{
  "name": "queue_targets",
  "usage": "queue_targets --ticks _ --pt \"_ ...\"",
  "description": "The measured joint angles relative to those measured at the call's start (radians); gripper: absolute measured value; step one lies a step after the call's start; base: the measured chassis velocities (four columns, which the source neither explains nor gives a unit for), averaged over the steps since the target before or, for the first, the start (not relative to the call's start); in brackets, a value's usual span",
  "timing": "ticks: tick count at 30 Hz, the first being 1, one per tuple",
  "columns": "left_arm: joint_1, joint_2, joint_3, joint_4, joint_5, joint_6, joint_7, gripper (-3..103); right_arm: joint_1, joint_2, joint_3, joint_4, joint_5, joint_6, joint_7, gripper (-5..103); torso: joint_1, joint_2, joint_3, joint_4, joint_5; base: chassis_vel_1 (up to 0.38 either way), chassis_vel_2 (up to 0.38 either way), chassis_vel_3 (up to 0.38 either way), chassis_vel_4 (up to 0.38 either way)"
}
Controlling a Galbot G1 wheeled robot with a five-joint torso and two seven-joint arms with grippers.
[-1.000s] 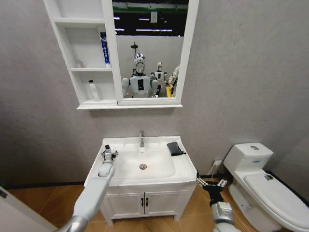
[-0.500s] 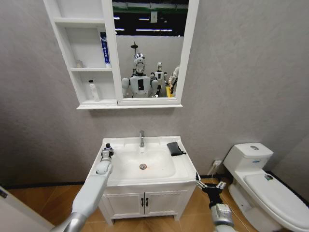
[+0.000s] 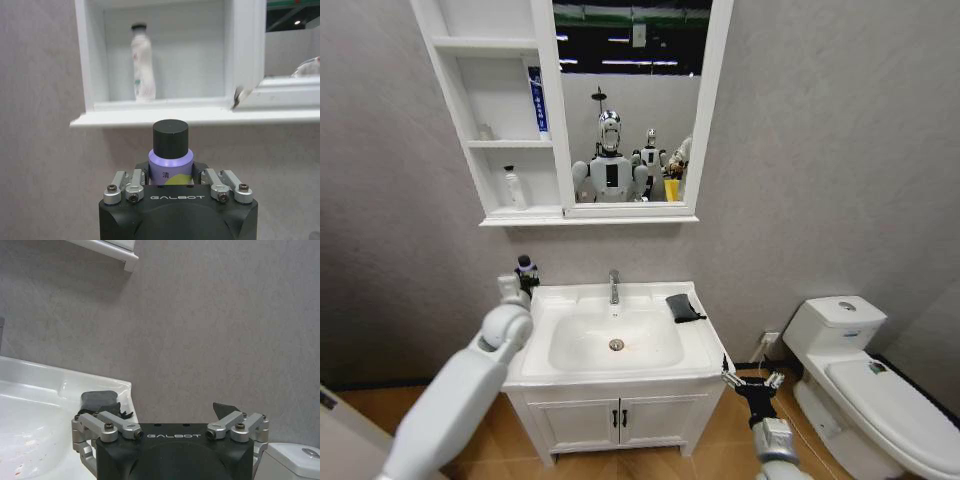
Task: Move facial cleanser and shampoo from washbasin to cabinet, then wipe washbasin with towel.
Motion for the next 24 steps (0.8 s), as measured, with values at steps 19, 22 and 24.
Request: queue_targets --ticks 19,22,24 --pt "-0.657 -0.03 0.237 0.479 -0.097 0.049 0.26 43 -0.038 0.0 0.009 0.014 -0.018 -0.009 0.018 100 0.0 0.0 0.0 -0.0004 0.0002 0.0 0.0 0.0 0.0" --pt "-0.676 -0.041 0.245 0.512 -0.093 0.049 0.276 43 -0.039 0.001 0.009 0.014 -0.022 -0.008 0.019 100 0.0 0.0 0.0 -0.0003 0.0003 0.0 0.0 0.0 0.0" --pt "-0.688 -0.052 0.25 0.54 -0.086 0.047 0.288 43 -0.039 0.002 0.009 0.015 -0.025 -0.008 0.019 100 0.0 0.0 0.0 -0.0002 0.0001 0.0 0.0 0.0 0.0"
